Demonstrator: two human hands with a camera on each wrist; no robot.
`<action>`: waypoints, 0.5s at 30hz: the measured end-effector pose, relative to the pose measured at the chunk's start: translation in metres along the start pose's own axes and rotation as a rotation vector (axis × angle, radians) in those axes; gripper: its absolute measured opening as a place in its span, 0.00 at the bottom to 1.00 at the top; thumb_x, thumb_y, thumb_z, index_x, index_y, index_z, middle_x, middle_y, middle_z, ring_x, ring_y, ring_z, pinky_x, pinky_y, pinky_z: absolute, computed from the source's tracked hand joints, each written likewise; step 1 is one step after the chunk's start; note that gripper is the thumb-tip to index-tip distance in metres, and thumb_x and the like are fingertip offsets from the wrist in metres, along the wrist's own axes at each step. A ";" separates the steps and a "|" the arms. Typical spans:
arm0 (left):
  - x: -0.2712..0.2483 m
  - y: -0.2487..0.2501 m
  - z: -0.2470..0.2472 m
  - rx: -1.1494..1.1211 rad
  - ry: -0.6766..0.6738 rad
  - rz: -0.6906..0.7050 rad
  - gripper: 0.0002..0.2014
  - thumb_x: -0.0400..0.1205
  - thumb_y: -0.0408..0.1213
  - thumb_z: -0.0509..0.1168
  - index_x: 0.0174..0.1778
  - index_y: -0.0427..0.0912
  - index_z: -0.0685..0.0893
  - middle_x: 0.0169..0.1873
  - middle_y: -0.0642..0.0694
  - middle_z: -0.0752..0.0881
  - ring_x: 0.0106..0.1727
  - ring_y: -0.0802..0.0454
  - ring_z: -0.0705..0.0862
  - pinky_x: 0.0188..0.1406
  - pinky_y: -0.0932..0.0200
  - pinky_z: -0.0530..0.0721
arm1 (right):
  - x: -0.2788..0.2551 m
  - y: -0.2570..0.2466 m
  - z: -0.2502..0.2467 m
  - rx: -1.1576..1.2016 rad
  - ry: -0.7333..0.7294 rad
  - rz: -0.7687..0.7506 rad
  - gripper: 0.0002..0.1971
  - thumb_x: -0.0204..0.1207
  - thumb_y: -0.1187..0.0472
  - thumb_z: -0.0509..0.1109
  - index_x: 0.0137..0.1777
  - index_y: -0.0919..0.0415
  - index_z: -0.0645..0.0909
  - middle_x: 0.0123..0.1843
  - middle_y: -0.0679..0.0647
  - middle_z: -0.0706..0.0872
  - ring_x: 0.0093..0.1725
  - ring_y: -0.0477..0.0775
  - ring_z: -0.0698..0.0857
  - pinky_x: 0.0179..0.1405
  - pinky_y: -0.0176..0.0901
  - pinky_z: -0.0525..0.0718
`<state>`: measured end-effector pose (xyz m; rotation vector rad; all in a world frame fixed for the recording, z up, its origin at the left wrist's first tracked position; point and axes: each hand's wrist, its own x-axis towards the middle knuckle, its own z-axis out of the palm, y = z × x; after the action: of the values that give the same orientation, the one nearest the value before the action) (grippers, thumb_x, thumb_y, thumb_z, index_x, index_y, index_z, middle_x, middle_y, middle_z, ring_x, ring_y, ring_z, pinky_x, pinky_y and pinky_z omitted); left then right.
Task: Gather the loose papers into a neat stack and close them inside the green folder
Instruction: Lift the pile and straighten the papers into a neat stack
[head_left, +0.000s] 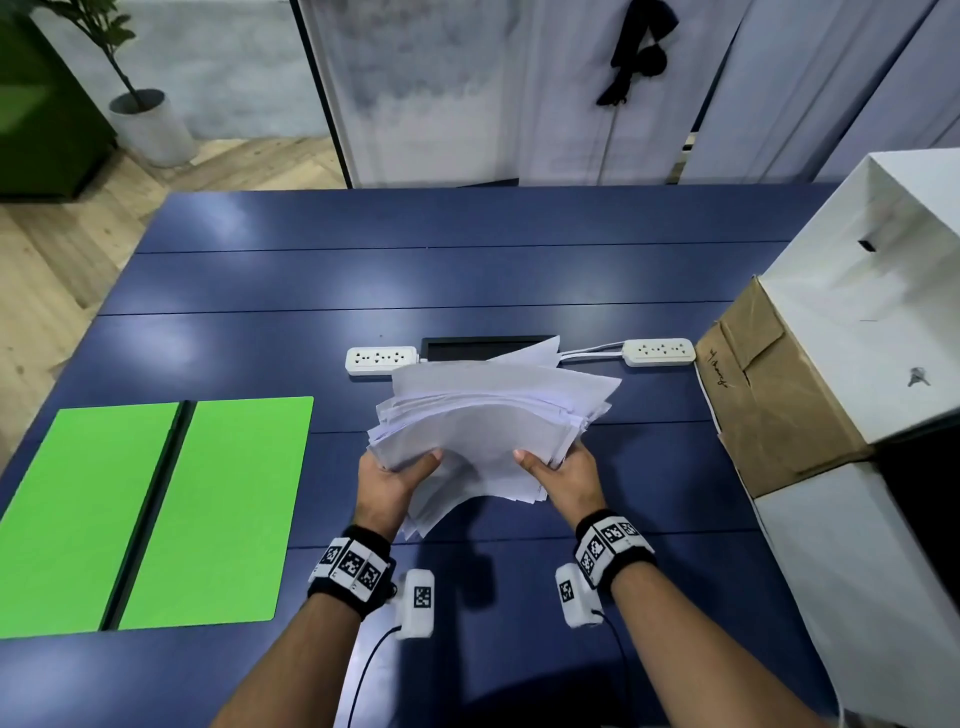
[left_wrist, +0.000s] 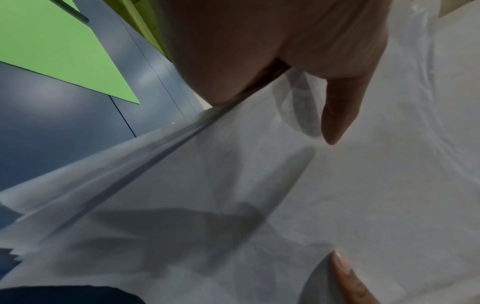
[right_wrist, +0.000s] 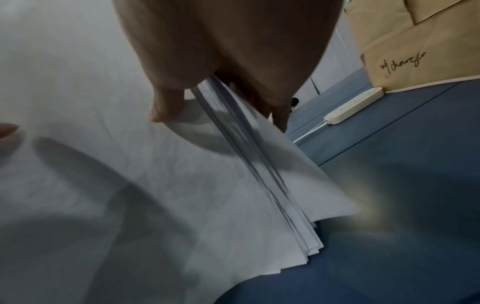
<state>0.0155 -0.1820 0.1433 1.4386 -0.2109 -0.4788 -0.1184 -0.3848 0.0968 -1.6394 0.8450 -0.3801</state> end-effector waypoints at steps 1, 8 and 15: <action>0.000 0.000 -0.001 0.006 -0.001 -0.001 0.17 0.73 0.18 0.76 0.48 0.45 0.91 0.43 0.48 0.94 0.44 0.53 0.92 0.46 0.57 0.89 | 0.002 0.000 -0.001 -0.020 -0.002 0.001 0.26 0.67 0.51 0.86 0.64 0.56 0.86 0.54 0.43 0.93 0.55 0.39 0.91 0.62 0.49 0.89; -0.003 -0.005 -0.004 0.013 -0.033 -0.002 0.22 0.72 0.17 0.76 0.48 0.52 0.93 0.45 0.51 0.94 0.46 0.55 0.92 0.49 0.60 0.88 | 0.003 -0.011 -0.011 -0.182 -0.012 0.011 0.28 0.62 0.44 0.87 0.60 0.49 0.84 0.51 0.38 0.90 0.49 0.35 0.89 0.57 0.39 0.88; 0.000 -0.007 -0.007 -0.046 -0.006 -0.056 0.17 0.70 0.24 0.79 0.51 0.45 0.91 0.47 0.45 0.94 0.47 0.50 0.91 0.47 0.58 0.88 | 0.010 -0.006 -0.014 0.332 0.000 0.006 0.49 0.64 0.71 0.86 0.78 0.47 0.62 0.71 0.54 0.82 0.72 0.53 0.83 0.67 0.43 0.85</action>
<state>0.0169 -0.1757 0.1359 1.4011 -0.1642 -0.5305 -0.1187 -0.4016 0.1038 -1.3287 0.7422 -0.4887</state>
